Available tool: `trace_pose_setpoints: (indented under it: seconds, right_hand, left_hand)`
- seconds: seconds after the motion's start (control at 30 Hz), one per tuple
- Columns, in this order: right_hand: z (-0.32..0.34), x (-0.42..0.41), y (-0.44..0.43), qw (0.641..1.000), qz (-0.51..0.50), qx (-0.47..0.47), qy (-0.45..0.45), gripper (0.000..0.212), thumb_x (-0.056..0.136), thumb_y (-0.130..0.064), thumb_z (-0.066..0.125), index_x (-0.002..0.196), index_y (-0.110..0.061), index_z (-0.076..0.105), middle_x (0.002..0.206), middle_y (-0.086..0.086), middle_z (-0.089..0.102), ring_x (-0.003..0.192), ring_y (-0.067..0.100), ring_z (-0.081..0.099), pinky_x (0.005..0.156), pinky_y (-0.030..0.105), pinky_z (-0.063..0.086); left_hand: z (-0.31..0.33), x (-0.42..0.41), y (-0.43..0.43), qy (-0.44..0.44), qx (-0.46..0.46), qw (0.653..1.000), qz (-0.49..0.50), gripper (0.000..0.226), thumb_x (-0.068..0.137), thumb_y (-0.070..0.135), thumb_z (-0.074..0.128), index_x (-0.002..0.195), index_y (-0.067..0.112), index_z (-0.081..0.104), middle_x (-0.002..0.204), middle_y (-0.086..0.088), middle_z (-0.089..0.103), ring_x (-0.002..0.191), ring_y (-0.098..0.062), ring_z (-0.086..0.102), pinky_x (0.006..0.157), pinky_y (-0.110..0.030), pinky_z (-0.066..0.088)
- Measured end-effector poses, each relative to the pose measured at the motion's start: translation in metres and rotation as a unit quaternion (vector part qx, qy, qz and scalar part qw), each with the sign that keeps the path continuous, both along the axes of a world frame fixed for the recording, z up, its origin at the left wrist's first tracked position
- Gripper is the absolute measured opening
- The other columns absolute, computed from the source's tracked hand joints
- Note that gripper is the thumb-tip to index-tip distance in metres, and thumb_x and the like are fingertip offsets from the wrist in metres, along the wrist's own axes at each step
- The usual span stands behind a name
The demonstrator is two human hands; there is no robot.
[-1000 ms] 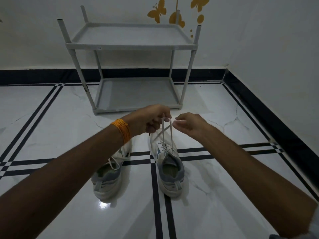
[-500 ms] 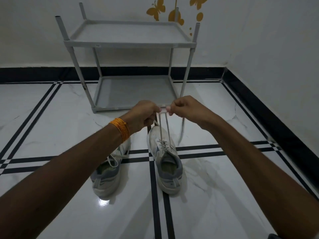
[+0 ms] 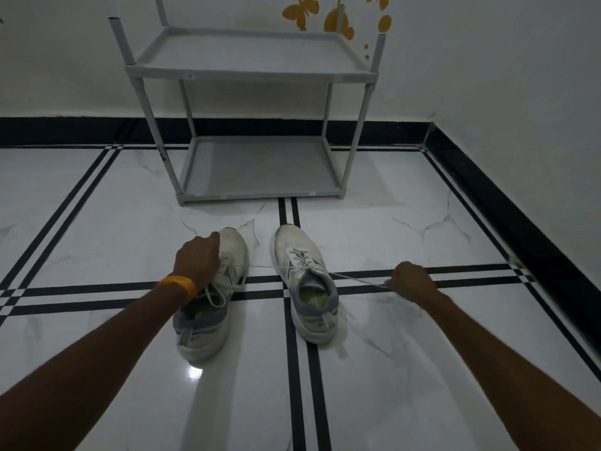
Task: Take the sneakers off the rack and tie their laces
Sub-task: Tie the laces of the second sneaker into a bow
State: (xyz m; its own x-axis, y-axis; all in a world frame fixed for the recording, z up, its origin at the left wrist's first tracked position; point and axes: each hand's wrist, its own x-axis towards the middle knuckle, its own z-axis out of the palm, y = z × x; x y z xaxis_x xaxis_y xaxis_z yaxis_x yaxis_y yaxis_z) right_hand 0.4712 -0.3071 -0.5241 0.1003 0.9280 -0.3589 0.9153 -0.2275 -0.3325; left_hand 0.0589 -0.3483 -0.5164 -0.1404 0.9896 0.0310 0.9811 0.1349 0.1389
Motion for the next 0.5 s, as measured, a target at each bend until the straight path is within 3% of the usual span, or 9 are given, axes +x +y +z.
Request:
trace_pose_setpoints:
  seconds: [0.1, 0.2, 0.27, 0.33, 0.43, 0.5]
  right_hand:
    - [-0.001, -0.022, 0.001, 0.999, 0.032, -0.005, 0.036, 0.027, 0.084, -0.024, 0.07, 0.069, -0.006, 0.058, 0.06, 0.0, 0.054, 0.061, 0.014, 0.054, 0.048, 0.022, 0.034]
    - [0.004, -0.038, 0.005, 0.997, 0.062, -0.037, 0.025, 0.029, 0.083, -0.034, 0.07, 0.071, -0.008, 0.064, 0.071, 0.005, 0.063, 0.07, 0.017, 0.06, 0.056, 0.025, 0.041]
    - [0.008, -0.049, 0.006, 0.994, 0.102, -0.029, -0.002, 0.031, 0.087, -0.035, 0.065, 0.087, -0.004, 0.068, 0.089, 0.01, 0.068, 0.09, 0.025, 0.065, 0.07, 0.029, 0.046]
    - [0.014, -0.063, 0.005, 0.991, 0.129, 0.027, 0.029, 0.03, 0.088, -0.034, 0.066, 0.103, -0.009, 0.071, 0.108, 0.009, 0.069, 0.104, 0.026, 0.063, 0.083, 0.03, 0.046]
    - [0.025, -0.092, -0.004, 0.974, 0.188, 0.051, 0.111, 0.022, 0.085, -0.032, 0.071, 0.098, -0.015, 0.073, 0.104, 0.003, 0.072, 0.09, 0.018, 0.065, 0.077, 0.028, 0.049]
    - [0.025, -0.106, -0.009, 0.971, 0.21, 0.059, 0.103, 0.016, 0.082, -0.028, 0.074, 0.09, -0.013, 0.073, 0.094, 0.004, 0.072, 0.081, 0.02, 0.066, 0.072, 0.033, 0.054]
  left_hand:
    - [0.004, 0.015, 0.001, 0.05, -0.027, 0.998, -0.012, 0.032, 0.095, 0.025, 0.049, 0.122, 0.008, 0.054, 0.112, -0.019, 0.061, 0.089, -0.036, 0.064, 0.076, -0.041, 0.051]
    - [0.008, 0.048, 0.002, 0.031, 0.067, 0.995, -0.068, 0.026, 0.09, 0.021, 0.054, 0.112, 0.01, 0.062, 0.119, -0.016, 0.059, 0.081, -0.035, 0.066, 0.071, -0.041, 0.056]
    - [0.009, 0.077, 0.002, -0.057, 0.071, 0.988, -0.122, 0.03, 0.089, 0.019, 0.055, 0.117, 0.012, 0.064, 0.121, -0.011, 0.063, 0.092, -0.033, 0.066, 0.079, -0.043, 0.055]
    - [0.007, 0.103, 0.0, -0.167, 0.008, 0.973, -0.158, 0.031, 0.092, 0.019, 0.056, 0.121, 0.012, 0.064, 0.122, -0.009, 0.066, 0.107, -0.03, 0.063, 0.092, -0.041, 0.05]
    - [0.002, 0.125, -0.002, -0.242, -0.03, 0.959, -0.144, 0.019, 0.091, 0.019, 0.061, 0.104, 0.008, 0.07, 0.105, -0.012, 0.072, 0.096, -0.029, 0.066, 0.083, -0.038, 0.055]
    - [0.001, 0.129, 0.0, -0.272, -0.03, 0.957, -0.096, 0.014, 0.089, 0.015, 0.063, 0.097, 0.006, 0.07, 0.1, -0.012, 0.072, 0.09, -0.029, 0.066, 0.075, -0.036, 0.056]
